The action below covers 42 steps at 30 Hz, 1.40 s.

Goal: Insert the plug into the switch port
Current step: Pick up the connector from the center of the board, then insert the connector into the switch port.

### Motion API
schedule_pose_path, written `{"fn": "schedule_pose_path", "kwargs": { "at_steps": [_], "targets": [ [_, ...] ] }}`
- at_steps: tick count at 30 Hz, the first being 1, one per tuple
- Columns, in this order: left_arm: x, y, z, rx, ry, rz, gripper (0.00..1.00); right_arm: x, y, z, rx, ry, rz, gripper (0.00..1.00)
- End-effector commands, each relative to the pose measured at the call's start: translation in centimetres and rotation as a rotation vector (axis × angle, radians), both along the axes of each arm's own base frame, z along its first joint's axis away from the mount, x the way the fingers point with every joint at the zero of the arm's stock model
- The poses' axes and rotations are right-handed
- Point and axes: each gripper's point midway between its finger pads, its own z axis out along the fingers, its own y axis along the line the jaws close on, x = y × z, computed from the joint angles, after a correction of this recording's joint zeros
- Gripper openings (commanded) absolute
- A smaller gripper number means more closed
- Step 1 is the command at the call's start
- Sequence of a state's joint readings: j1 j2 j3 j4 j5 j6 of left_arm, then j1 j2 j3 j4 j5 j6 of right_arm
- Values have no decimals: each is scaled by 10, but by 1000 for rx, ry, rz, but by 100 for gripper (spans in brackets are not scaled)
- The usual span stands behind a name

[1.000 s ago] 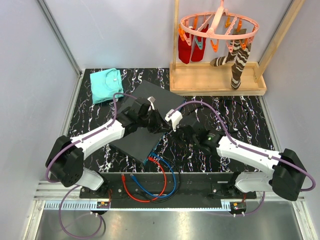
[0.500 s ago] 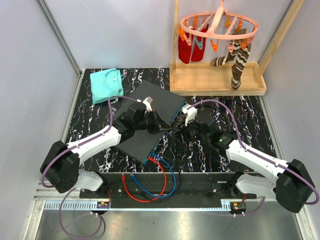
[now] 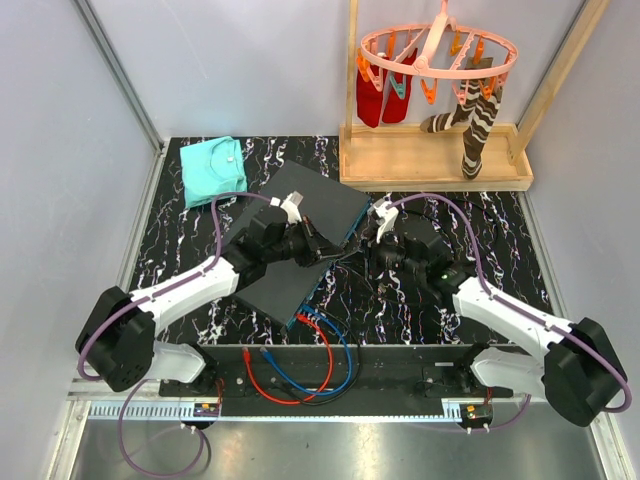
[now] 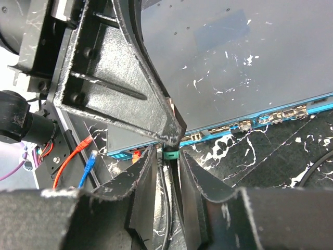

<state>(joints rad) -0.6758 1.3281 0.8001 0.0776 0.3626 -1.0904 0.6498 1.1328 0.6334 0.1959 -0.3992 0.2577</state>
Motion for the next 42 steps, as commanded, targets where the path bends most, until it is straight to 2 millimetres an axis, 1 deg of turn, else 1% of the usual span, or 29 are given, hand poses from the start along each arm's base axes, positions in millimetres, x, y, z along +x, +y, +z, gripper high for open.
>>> {"fn": "schedule_pose_path", "kwargs": {
  "at_steps": [1,6,9,12,13,14,16,17,18,20,21,23,24,25,26,27,28,29,30,31,33,34,35,36,37,38,39,40,42],
  "targets": [
    [-1,-6,30,-87,-84,-20,0,4,3,5,28,-23,19,32],
    [-3,-6,33,-99,-87,-24,0,11,-4,-3,8,-21,-11,33],
    [-3,-6,33,-102,-87,-29,0,12,-5,-1,12,-31,1,32],
    [-4,-7,34,-107,-88,-36,0,9,-2,4,20,-53,40,17],
    [-5,-8,33,-108,-88,-41,0,7,-1,6,21,-62,51,7],
    [-5,-8,31,-104,-85,-43,0,6,0,8,24,-71,69,2],
    [-4,-6,27,-81,-79,-37,0,3,1,10,17,-98,96,0],
    [-3,-4,26,-65,-92,-34,2,1,2,13,14,-107,117,0],
    [-2,-2,24,-48,-94,-28,6,-1,1,8,-12,-105,136,0],
    [8,11,20,8,-104,7,20,-5,3,7,-31,-100,176,0],
    [12,17,19,28,-106,25,33,-9,3,1,-59,-96,196,0],
    [27,40,19,81,-118,85,44,-12,4,-6,-95,-97,209,0],
    [32,50,19,103,-121,106,58,-15,3,-15,-130,-85,217,0],
    [43,70,18,138,-114,165,63,-19,8,-22,-176,-110,232,0],
    [48,81,16,177,-135,177,67,-22,10,-28,-207,-113,239,0],
    [55,92,19,200,-148,203,75,-27,10,-38,-251,-107,255,0],
    [63,116,10,257,-113,260,80,-35,17,-48,-293,-104,273,0],
    [67,128,6,301,-123,266,84,-37,20,-52,-312,-104,277,0],
    [73,138,8,323,-129,284,87,-41,23,-58,-335,-109,288,0],
    [79,161,-3,378,-90,334,93,-47,30,-65,-365,-114,304,0],
    [88,182,-8,450,-99,363,98,-51,35,-79,-419,-115,328,0],
    [93,202,-18,507,-66,406,99,-49,37,-81,-443,-132,318,0],
    [97,211,-23,552,-73,403,99,-55,42,-84,-464,-154,345,0],
    [100,219,-25,584,-64,409,99,-55,42,-92,-492,-152,347,0],
    [107,235,-37,652,-46,429,99,-52,45,-92,-510,-170,341,0],
    [110,241,-42,681,-37,430,99,-53,47,-94,-526,-186,356,0],
    [115,250,-44,715,-29,445,99,-54,47,-101,-548,-182,366,0],
    [118,258,-58,753,4,434,99,-52,49,-99,-554,-192,366,0],
    [124,265,-64,778,34,426,99,-52,51,-107,-587,-200,385,0]
  ]
}}
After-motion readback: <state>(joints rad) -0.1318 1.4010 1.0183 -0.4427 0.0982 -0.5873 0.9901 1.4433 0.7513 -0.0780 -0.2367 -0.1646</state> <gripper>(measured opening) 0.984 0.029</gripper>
